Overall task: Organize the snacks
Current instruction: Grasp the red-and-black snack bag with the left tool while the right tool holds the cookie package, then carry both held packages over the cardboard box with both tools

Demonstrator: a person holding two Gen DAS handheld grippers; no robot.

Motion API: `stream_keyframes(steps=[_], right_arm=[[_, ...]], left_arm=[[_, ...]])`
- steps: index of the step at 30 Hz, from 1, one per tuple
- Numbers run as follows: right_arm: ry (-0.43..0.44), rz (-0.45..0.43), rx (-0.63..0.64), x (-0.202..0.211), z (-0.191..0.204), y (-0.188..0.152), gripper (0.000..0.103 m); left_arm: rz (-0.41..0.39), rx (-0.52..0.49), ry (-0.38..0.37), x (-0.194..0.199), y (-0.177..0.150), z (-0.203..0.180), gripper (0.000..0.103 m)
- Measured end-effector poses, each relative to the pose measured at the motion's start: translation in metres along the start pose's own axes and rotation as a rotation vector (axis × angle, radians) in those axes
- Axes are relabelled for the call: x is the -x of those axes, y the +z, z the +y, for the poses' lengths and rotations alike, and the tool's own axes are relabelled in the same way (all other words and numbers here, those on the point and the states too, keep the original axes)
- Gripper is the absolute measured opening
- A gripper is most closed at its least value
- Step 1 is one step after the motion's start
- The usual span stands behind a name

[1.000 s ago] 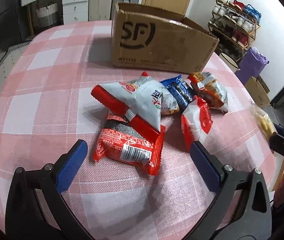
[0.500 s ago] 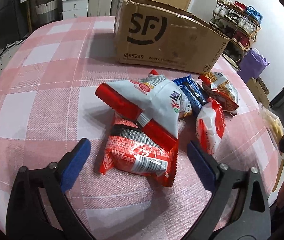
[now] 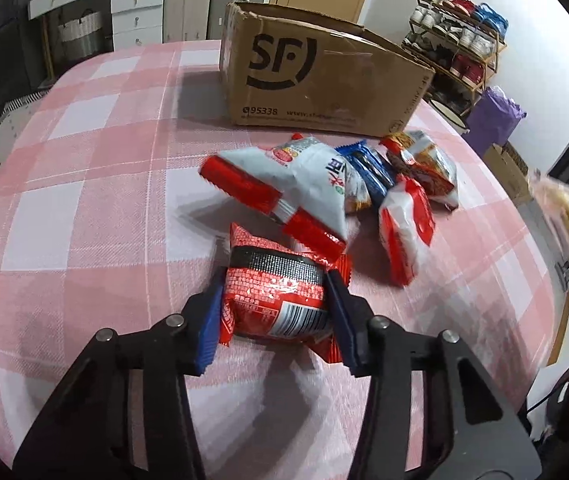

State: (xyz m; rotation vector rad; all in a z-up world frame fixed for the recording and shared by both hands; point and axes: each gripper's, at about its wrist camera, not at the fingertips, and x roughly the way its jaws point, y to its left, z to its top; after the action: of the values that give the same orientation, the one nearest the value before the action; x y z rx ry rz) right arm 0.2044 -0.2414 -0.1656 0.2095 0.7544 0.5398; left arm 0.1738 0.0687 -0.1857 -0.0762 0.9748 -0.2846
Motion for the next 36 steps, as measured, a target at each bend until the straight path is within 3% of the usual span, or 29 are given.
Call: stream_keyframes(steps=[10,16,23,29,36], right_arm=[[-0.001,-0.020,0.019,0.015,0.015,-0.002,0.059],[0.008,-0.019,0.020,0.017,0.016,-0.003,0.059],[0.044,-0.028,0.004,0.019,0.022,0.009,0.059],[0.052,-0.068,0.022,0.026,0.029,0.031,0.059],[0.048,-0.133,0.065,0.036,0.040,0.068,0.059]], left_arm=[[-0.027,0.007,0.001,0.033,-0.028,0.002,0.043],[-0.101,-0.001,-0.016,0.068,-0.027,-0.007,0.043],[-0.174,-0.065,-0.052,0.102,-0.003,-0.032,0.043],[-0.235,-0.031,-0.135,0.128,0.025,-0.039,0.043],[-0.321,-0.035,-0.179,0.159,0.057,-0.052,0.043]])
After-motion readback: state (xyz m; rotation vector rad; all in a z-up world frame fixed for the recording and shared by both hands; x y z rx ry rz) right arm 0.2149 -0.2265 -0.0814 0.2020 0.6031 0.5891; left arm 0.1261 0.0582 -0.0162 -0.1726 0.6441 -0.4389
